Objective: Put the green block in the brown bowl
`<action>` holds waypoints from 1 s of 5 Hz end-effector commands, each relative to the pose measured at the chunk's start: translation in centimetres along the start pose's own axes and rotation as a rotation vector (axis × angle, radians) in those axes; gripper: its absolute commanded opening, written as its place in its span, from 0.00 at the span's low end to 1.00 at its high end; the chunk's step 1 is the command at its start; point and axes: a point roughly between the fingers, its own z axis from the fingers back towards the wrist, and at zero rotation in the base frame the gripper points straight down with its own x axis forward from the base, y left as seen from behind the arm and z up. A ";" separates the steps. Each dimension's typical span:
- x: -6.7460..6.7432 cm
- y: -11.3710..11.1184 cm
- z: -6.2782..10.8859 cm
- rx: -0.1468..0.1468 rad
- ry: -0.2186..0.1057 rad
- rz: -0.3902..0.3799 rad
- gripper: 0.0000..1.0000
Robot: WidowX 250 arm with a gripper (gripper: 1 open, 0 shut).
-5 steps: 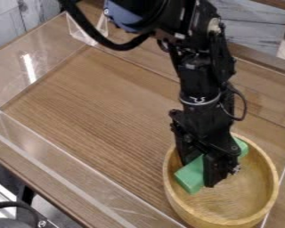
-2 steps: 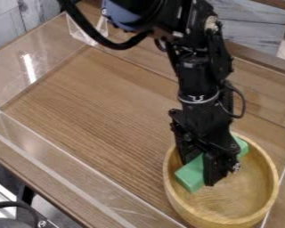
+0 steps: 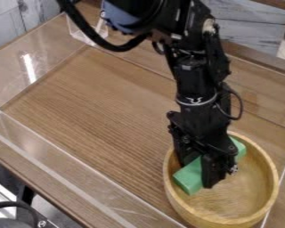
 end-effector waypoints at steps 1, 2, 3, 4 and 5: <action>0.6 0.2 1.0 -0.001 -0.038 0.004 0.00; 0.6 0.1 1.0 -0.006 -0.037 0.005 0.00; 0.5 0.1 1.0 -0.011 -0.034 0.006 0.00; 0.5 0.1 1.1 -0.016 -0.032 0.008 0.00; 0.4 0.0 1.1 -0.020 -0.031 0.009 0.00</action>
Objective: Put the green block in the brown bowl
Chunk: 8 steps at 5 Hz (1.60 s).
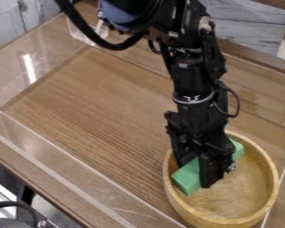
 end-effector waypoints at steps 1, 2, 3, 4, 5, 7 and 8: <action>0.6 -0.1 1.0 -0.002 -0.037 -0.007 0.00; 0.5 -0.1 1.0 -0.007 -0.034 -0.006 0.00; 0.5 -0.1 1.0 -0.011 -0.033 -0.004 0.00; 0.5 -0.2 1.1 -0.015 -0.031 -0.003 0.00; 0.5 -0.1 1.1 -0.024 -0.028 0.002 0.00; 0.4 -0.1 1.1 -0.041 -0.023 0.012 0.00; 0.5 0.0 1.1 -0.047 -0.022 0.016 0.00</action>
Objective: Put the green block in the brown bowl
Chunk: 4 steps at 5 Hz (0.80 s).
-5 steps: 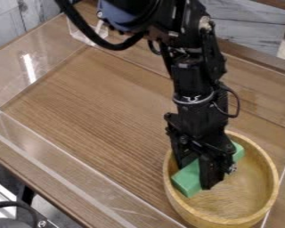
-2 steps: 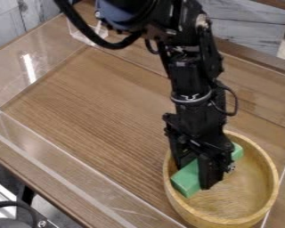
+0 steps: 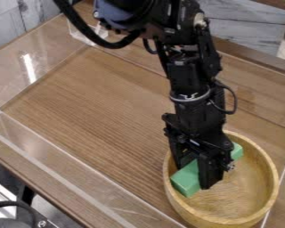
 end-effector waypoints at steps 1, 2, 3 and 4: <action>0.9 0.1 0.9 -0.005 -0.038 -0.001 0.00; 1.0 0.1 0.8 -0.011 -0.036 0.002 0.00; 1.0 0.1 0.8 -0.018 -0.035 0.006 0.00; 1.1 0.2 0.8 -0.025 -0.034 0.010 0.00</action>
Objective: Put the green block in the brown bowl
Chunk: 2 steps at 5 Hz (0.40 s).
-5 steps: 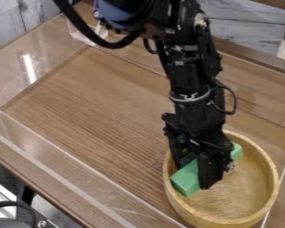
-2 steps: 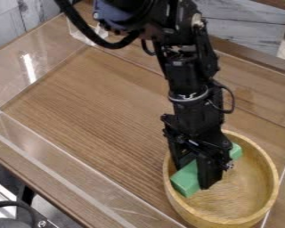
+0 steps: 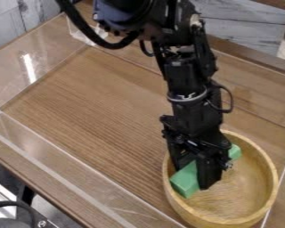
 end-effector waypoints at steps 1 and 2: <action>1.2 0.1 1.2 -0.001 -0.051 -0.002 0.00; 1.3 0.1 1.2 -0.008 -0.050 0.001 0.00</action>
